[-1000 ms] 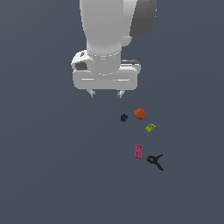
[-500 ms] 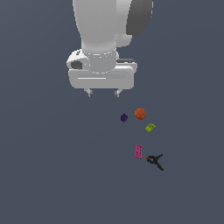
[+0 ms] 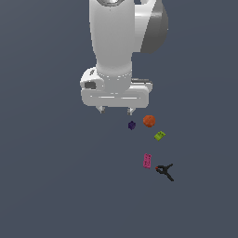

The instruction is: Pick up a designated object from a clutter of objects.

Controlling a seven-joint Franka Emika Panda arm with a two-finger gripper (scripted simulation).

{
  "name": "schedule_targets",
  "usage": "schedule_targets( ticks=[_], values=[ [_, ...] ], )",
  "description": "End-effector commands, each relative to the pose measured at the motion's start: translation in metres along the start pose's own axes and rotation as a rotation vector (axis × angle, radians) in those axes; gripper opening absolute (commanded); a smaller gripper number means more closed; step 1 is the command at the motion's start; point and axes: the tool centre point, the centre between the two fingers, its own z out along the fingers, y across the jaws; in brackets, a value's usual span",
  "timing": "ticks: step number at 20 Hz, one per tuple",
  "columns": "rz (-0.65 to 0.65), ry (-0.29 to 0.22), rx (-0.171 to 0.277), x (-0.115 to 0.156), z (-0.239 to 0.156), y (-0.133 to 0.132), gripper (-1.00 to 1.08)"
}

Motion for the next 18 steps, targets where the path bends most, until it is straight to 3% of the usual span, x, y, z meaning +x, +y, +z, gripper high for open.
schedule_targets(
  ticks=[1,10,18],
  values=[
    [0.013,-0.001,-0.004,0.009,0.015,-0.010,1.00],
    [0.077,-0.002,-0.014,0.045,0.092,-0.063,1.00],
    [0.134,-0.003,-0.015,0.060,0.169,-0.113,1.00]
  ],
)
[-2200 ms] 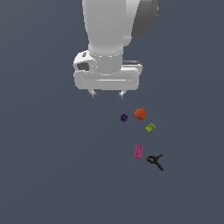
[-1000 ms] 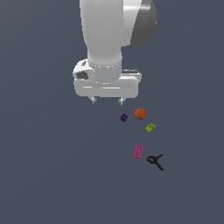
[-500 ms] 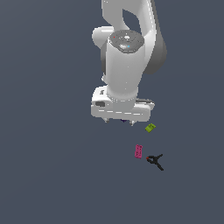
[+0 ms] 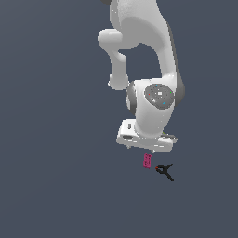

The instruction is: Pick up a designated object from a clutter of objects.

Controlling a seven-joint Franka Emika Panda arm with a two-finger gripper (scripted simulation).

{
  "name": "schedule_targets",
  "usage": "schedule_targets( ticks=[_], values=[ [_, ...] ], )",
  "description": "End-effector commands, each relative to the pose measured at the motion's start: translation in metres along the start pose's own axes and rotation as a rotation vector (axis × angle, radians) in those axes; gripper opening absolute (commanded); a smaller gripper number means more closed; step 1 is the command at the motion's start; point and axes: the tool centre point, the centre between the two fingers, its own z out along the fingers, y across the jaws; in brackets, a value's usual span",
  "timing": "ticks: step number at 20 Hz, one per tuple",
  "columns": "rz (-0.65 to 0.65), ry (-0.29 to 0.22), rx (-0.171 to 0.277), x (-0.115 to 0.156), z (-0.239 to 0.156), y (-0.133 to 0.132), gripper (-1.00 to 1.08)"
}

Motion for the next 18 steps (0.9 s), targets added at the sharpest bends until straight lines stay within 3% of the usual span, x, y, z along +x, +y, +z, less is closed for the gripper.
schedule_targets(
  ticks=[1,9,18],
  values=[
    [0.017,0.001,0.001,0.001,0.021,-0.014,1.00],
    [0.049,-0.002,0.004,-0.001,0.066,-0.043,1.00],
    [0.054,-0.004,0.005,-0.003,0.077,-0.048,1.00]
  ],
)
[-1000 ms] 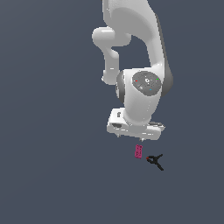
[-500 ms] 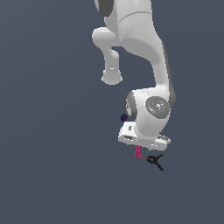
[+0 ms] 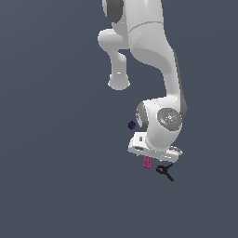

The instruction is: Pick up a designated object from a clutter of objects.

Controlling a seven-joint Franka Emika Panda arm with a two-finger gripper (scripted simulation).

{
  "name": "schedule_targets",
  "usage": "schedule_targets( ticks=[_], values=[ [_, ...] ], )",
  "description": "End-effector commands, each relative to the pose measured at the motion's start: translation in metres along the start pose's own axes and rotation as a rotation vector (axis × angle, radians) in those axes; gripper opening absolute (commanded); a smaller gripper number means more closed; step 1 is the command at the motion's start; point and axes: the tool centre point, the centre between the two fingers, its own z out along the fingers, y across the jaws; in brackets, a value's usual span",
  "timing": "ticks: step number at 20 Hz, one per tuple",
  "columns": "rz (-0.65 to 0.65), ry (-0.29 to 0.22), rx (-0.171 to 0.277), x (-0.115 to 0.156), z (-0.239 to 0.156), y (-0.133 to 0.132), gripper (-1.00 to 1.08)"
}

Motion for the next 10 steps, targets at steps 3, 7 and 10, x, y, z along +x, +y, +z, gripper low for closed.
schedule_targets(
  ticks=[3,7,10],
  values=[
    [0.000,0.000,0.000,0.000,0.008,0.000,1.00],
    [0.001,0.001,0.000,-0.001,0.028,0.000,1.00],
    [0.002,0.001,0.000,-0.001,0.042,0.000,1.00]
  ],
)
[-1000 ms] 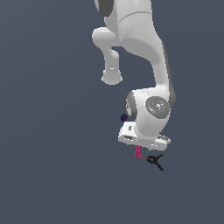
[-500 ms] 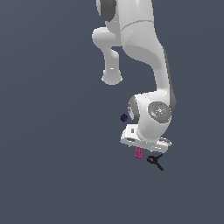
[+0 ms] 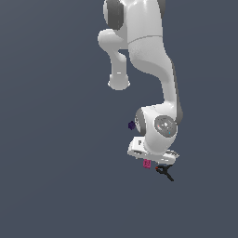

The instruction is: Pick up a designated object from a clutter of objects.

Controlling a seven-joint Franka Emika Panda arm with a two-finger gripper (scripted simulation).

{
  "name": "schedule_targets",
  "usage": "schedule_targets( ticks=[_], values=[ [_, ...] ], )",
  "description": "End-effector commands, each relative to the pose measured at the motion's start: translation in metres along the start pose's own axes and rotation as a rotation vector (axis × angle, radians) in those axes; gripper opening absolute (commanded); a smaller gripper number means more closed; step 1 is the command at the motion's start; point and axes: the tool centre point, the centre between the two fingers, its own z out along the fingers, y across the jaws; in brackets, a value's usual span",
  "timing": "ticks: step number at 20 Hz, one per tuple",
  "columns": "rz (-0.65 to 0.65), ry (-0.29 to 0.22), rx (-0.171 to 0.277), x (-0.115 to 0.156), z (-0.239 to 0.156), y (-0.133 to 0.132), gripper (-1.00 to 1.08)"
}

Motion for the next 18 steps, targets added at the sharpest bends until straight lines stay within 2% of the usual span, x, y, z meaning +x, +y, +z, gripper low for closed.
schedule_targets(
  ticks=[1,6,7,18],
  values=[
    [0.001,0.001,0.000,0.0000,0.0102,0.0000,1.00],
    [0.001,0.001,0.000,0.0011,0.0158,-0.0006,1.00],
    [0.001,0.001,0.000,0.0011,0.0158,-0.0006,-1.00],
    [0.001,0.001,0.000,0.0010,0.0154,-0.0005,-1.00]
  ],
)
